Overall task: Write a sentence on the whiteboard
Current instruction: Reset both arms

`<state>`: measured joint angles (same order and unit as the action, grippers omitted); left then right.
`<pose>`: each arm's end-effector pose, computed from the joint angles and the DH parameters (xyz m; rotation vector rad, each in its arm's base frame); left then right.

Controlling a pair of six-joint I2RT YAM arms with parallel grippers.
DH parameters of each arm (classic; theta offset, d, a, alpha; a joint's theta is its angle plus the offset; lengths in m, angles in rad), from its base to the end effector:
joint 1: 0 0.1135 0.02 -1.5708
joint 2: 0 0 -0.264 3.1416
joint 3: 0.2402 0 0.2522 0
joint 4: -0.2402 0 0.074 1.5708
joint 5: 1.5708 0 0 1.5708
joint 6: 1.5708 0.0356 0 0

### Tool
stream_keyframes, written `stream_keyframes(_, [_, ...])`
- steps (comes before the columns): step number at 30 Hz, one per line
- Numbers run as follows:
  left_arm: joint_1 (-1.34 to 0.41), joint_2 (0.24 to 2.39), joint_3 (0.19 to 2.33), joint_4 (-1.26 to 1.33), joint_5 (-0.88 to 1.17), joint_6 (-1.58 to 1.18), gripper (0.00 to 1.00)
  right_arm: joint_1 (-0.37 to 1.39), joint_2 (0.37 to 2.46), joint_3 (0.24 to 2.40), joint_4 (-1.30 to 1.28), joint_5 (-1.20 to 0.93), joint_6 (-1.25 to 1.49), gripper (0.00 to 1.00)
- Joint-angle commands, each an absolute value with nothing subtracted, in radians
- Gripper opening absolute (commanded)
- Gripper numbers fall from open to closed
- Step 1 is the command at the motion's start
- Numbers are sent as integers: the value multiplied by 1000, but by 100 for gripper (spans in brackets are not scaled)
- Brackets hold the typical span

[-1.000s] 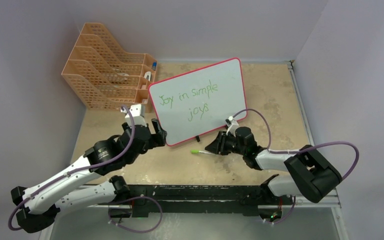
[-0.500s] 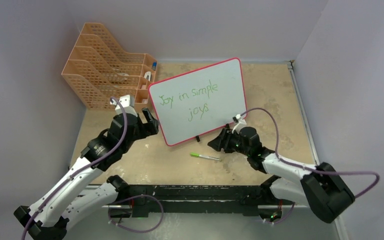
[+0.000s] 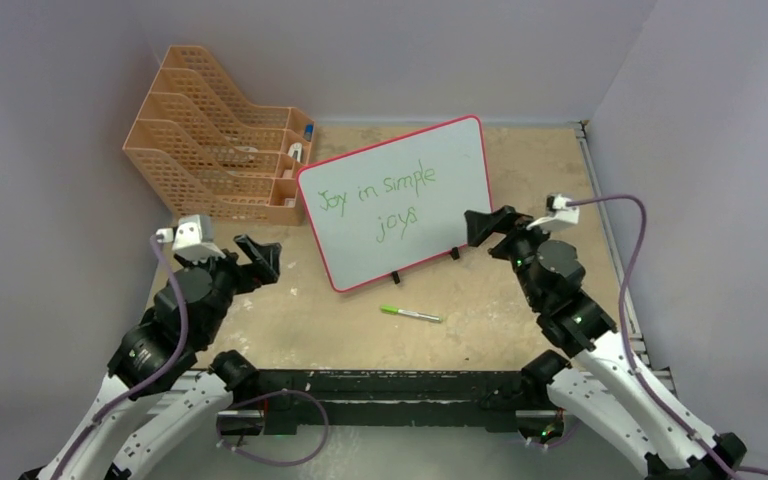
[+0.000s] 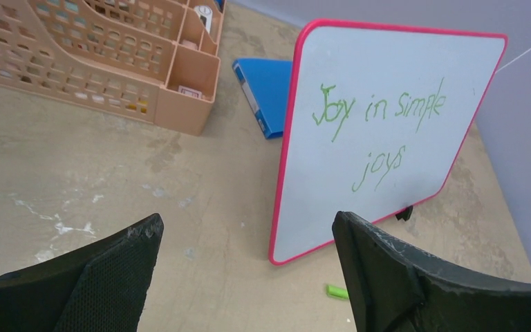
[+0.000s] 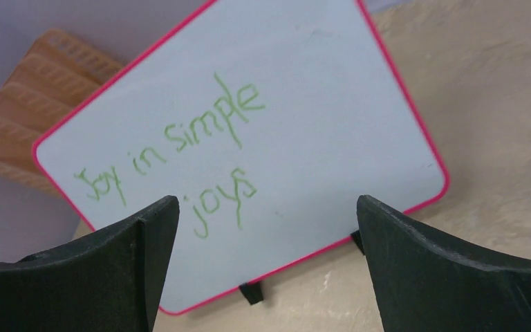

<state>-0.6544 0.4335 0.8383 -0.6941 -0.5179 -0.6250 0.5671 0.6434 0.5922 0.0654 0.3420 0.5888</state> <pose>0.0762 -0.0362 0.3461 -0.3303 1.8118 -0.4203 0.1448 0.0780 0.3208 0.2920 1.5667 0.6428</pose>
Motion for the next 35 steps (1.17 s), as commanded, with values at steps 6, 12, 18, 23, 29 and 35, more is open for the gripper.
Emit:
stream_keyframes(6, [-648, 282, 806, -671, -619, -527, 92, 564, 528, 735, -81, 678, 499, 99])
stream_keyframes(12, [-648, 203, 737, -639, -627, -514, 92, 563, 480, 738, -82, 724, 492, 99])
stream_keyframes(18, [-648, 175, 715, -614, -635, -495, 93, 564, 462, 724, -68, 744, 492, 99])
stream_keyframes(23, [-649, 182, 719, -621, -646, -498, 93, 563, 465, 724, -71, 747, 492, 99])
stream_keyframes(29, [-648, 169, 719, -619, -650, -506, 94, 563, 463, 723, -72, 746, 492, 99])
stream_keyframes(35, [-647, 149, 714, -618, -664, -508, 95, 563, 468, 721, -69, 737, 496, 99])
